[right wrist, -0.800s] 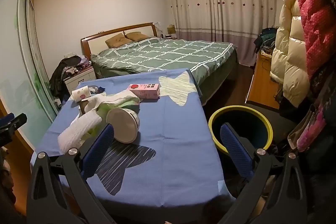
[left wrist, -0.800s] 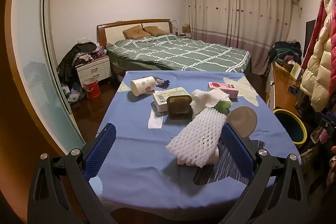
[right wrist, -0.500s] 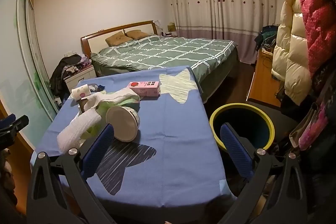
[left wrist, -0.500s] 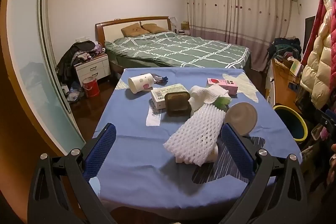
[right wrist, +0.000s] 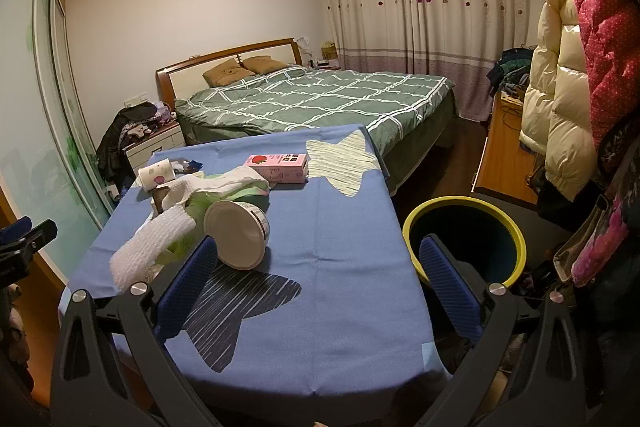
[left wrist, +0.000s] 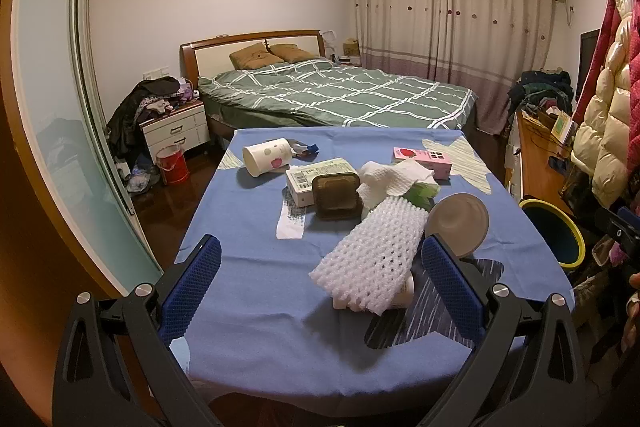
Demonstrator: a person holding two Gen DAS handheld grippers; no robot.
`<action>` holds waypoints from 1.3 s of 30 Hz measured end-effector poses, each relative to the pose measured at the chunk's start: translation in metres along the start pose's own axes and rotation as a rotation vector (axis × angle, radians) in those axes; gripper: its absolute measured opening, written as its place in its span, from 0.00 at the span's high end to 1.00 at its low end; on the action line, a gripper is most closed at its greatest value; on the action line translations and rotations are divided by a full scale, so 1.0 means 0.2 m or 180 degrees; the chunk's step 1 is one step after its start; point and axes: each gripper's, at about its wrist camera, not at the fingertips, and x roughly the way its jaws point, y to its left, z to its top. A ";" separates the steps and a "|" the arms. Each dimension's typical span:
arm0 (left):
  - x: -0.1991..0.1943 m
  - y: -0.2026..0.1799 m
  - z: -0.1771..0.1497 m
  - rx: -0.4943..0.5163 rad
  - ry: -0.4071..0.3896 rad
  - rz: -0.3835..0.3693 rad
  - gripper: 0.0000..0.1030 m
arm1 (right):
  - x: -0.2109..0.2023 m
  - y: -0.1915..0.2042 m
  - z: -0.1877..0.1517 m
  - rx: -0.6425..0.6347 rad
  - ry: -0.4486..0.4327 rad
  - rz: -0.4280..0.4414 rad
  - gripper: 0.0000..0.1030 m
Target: Collect trash
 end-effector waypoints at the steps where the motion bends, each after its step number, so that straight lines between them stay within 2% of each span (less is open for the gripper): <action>1: 0.00 0.00 0.00 0.0000 0.0000 0.0001 0.04 | 0.00 0.00 0.00 -0.0001 0.0003 0.0004 0.06; 39: 0.01 -0.02 -0.02 0.0000 0.0016 -0.0004 0.04 | 0.05 0.00 -0.02 0.0025 0.0085 0.0044 0.06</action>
